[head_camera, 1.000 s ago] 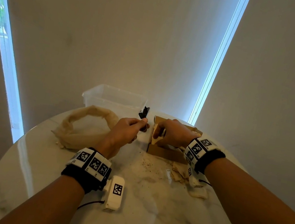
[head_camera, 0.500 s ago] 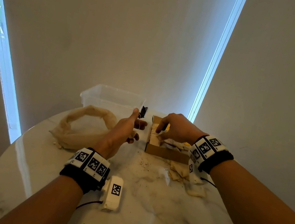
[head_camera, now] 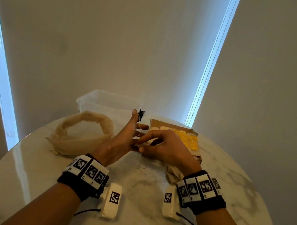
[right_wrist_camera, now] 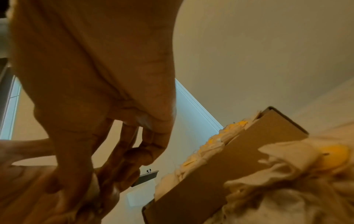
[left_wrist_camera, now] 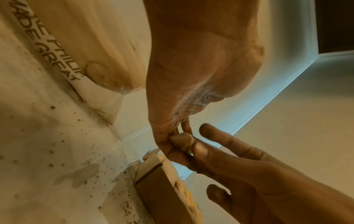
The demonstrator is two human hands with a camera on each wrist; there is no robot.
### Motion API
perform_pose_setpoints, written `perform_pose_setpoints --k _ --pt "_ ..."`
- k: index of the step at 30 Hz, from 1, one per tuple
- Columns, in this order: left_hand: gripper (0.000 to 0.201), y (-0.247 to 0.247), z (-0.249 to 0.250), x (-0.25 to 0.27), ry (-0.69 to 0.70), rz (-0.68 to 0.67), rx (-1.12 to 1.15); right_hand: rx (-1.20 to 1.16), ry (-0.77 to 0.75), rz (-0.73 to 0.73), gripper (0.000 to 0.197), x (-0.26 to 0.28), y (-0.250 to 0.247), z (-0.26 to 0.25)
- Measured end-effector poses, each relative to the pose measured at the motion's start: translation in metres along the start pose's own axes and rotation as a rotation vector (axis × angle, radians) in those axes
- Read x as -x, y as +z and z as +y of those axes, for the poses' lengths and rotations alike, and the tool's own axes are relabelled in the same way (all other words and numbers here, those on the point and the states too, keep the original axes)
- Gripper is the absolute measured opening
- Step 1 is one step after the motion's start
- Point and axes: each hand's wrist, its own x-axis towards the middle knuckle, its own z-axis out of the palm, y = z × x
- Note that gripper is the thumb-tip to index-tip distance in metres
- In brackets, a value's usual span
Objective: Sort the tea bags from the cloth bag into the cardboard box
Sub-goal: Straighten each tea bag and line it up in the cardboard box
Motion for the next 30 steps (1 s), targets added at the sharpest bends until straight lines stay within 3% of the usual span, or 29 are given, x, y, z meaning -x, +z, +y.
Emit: perform_pose_setpoints --k 3,5,10,13,16,20,24,30 --pt "0.086 0.0 -0.001 0.002 -0.012 -0.039 -0.022 -0.007 -0.004 0.127 0.015 -0.001 -0.002 0.011" --pt "0.084 -0.002 -0.001 0.002 -0.01 -0.038 -0.024 -0.138 0.014 0.214 0.015 0.003 -0.008 0.02" --pt "0.05 -0.004 -0.003 0.001 0.094 0.048 -0.115 -0.556 0.138 0.344 0.026 0.016 -0.018 0.037" --pt "0.039 -0.004 -0.006 0.001 0.195 0.02 -0.17 -0.641 0.183 0.403 0.026 0.015 -0.016 0.039" --pt "0.037 -0.001 -0.01 0.004 0.296 0.002 -0.248 -0.677 0.165 0.382 0.027 0.014 -0.011 0.037" --pt "0.023 -0.007 -0.01 0.004 0.368 0.138 -0.207 -0.657 0.194 0.313 0.032 0.013 -0.011 0.037" --pt "0.025 -0.014 -0.009 0.004 0.388 0.178 -0.19 -0.611 0.212 0.235 0.03 0.014 -0.013 0.043" --pt "0.037 -0.005 -0.008 0.005 0.273 0.015 -0.268 -0.689 0.199 0.289 0.03 0.016 -0.017 0.042"
